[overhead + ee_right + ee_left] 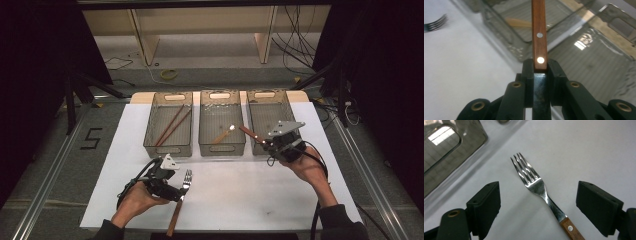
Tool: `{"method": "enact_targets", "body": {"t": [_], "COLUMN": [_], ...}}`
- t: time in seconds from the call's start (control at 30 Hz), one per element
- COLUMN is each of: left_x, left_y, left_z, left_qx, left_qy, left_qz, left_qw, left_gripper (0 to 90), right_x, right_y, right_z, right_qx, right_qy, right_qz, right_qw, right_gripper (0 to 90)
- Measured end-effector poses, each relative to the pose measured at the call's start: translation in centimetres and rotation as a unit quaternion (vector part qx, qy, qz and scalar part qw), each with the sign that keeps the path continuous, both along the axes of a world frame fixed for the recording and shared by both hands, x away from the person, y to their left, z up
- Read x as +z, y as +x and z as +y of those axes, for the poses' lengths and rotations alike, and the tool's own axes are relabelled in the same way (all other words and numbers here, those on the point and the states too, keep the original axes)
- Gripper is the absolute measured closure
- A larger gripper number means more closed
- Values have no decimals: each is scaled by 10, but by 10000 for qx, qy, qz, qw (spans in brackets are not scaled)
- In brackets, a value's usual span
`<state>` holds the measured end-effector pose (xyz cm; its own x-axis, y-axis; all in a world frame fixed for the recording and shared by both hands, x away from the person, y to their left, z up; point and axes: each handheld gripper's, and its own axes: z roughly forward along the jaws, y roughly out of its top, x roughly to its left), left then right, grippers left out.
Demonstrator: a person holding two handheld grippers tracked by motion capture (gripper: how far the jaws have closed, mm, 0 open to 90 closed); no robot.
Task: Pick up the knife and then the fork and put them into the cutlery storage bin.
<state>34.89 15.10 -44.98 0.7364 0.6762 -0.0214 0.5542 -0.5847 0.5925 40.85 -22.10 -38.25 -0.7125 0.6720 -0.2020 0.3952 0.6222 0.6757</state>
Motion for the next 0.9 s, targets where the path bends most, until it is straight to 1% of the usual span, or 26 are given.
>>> {"method": "enact_targets", "body": {"t": [0.17,0.27,0.3,0.37,0.47,0.6,0.73,0.83,0.9], "left_x": [-2,-3,-3,-5,-7,-9,-10,-11,-12], "left_y": [-1,-2,-2,-3,-4,-5,-7,-8,-9], "left_z": [4,5,6,6,6,5,6,6,6], "left_qx": [100,150,143,171,178,177,218,204,208], "left_qy": [-37,-33,8,16,43,110,120,125,110], "left_qz": [35,70,114,130,212,267,277,295,302], "left_qw": [9999,9999,9998,9998,9996,9994,9993,9993,9993], "left_gripper": [184,180,179,176,174,173,171,171,171], "right_x": [2,2,2,2,1,-1,-5,-8,-10], "right_y": [21,33,37,45,56,70,84,92,97], "right_z": [-10,-15,-16,-17,-18,-15,-13,-12,-11], "right_qx": [-404,-610,-669,-827,-986,-1179,-1386,-1483,-1520], "right_qy": [85,72,77,62,54,50,15,45,16], "right_qz": [10,31,44,55,78,141,212,245,262], "right_qw": [9991,9981,9977,9965,9951,9929,9901,9886,9880], "right_gripper": [785,785,785,784,784,784,784,783,783]}}
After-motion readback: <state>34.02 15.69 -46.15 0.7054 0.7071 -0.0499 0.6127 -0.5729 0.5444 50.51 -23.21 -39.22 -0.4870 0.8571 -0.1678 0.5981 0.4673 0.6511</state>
